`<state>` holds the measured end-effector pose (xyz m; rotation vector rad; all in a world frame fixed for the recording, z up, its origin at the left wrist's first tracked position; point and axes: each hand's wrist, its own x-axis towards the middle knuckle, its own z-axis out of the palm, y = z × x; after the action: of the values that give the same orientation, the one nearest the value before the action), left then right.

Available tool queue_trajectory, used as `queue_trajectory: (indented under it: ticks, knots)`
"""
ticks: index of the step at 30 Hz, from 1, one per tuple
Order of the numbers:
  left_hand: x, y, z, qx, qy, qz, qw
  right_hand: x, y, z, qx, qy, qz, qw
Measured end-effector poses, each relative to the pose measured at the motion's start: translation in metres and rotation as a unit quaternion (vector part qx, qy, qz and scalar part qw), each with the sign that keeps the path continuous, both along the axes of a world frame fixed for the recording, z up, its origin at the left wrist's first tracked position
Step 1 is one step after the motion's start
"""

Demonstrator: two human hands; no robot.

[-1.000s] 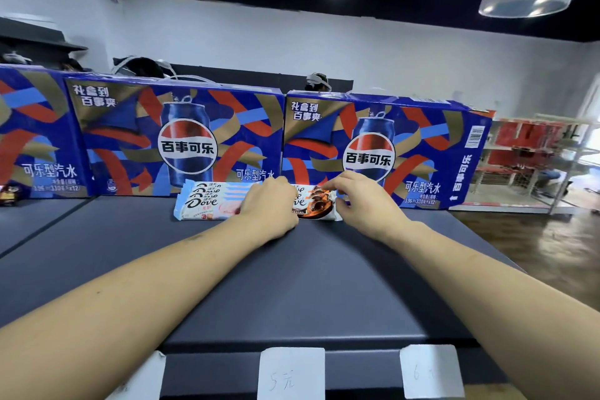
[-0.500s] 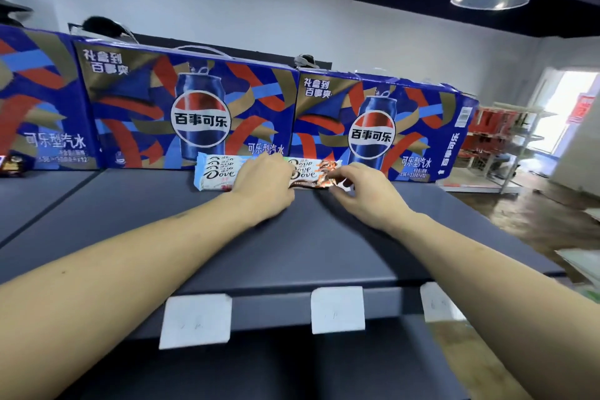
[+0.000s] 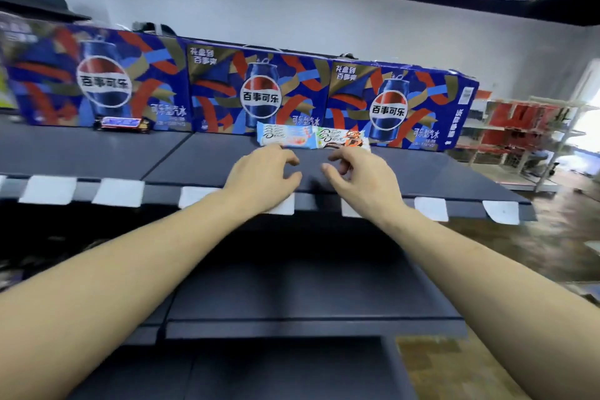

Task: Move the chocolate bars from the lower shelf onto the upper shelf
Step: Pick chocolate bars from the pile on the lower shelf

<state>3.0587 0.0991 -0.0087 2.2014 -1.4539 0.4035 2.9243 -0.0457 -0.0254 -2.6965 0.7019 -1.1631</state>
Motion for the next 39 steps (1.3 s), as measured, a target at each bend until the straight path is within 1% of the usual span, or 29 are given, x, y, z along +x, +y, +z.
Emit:
queue_trajectory:
  ticks: [2,5,9,13,16,21,25,29,34,37,39]
  knots:
    - [-0.003,0.030,-0.009,-0.022,0.004,0.014,1.000,0.004,0.031,-0.011,0.004,-0.026,0.000,1.000]
    - [-0.001,0.081,-0.025,-0.025,0.026,0.040,0.999,0.016,0.079,-0.033,0.046,-0.025,0.036,0.998]
    - [0.014,0.138,-0.046,0.000,0.009,0.077,0.997,0.038,0.128,-0.060,0.083,0.014,0.091,0.992]
    - [0.041,0.179,-0.070,0.045,0.006,0.121,0.992,0.063,0.160,-0.083,0.092,0.090,0.136,0.982]
    - [0.067,0.208,-0.096,0.063,0.027,0.142,0.987,0.096,0.176,-0.105,0.105,0.137,0.158,0.972]
    - [0.113,0.253,-0.135,0.093,0.070,0.171,0.978,0.166,0.206,-0.142,0.162,0.180,0.173,0.955]
    - [0.152,0.277,-0.161,0.106,0.093,0.193,0.971,0.216,0.236,-0.174,0.185,0.212,0.196,0.940]
    - [0.186,0.293,-0.196,0.120,0.115,0.218,0.962,0.262,0.259,-0.206,0.186,0.248,0.216,0.926]
    - [0.230,0.307,-0.248,0.142,0.145,0.224,0.953,0.311,0.278,-0.252,0.177,0.290,0.213,0.916]
    - [0.266,0.305,-0.268,0.145,0.152,0.228,0.951,0.343,0.281,-0.273,0.174,0.308,0.207,0.912]
    - [0.287,0.300,-0.279,0.140,0.154,0.221,0.953,0.366,0.280,-0.284,0.171,0.307,0.196,0.915]
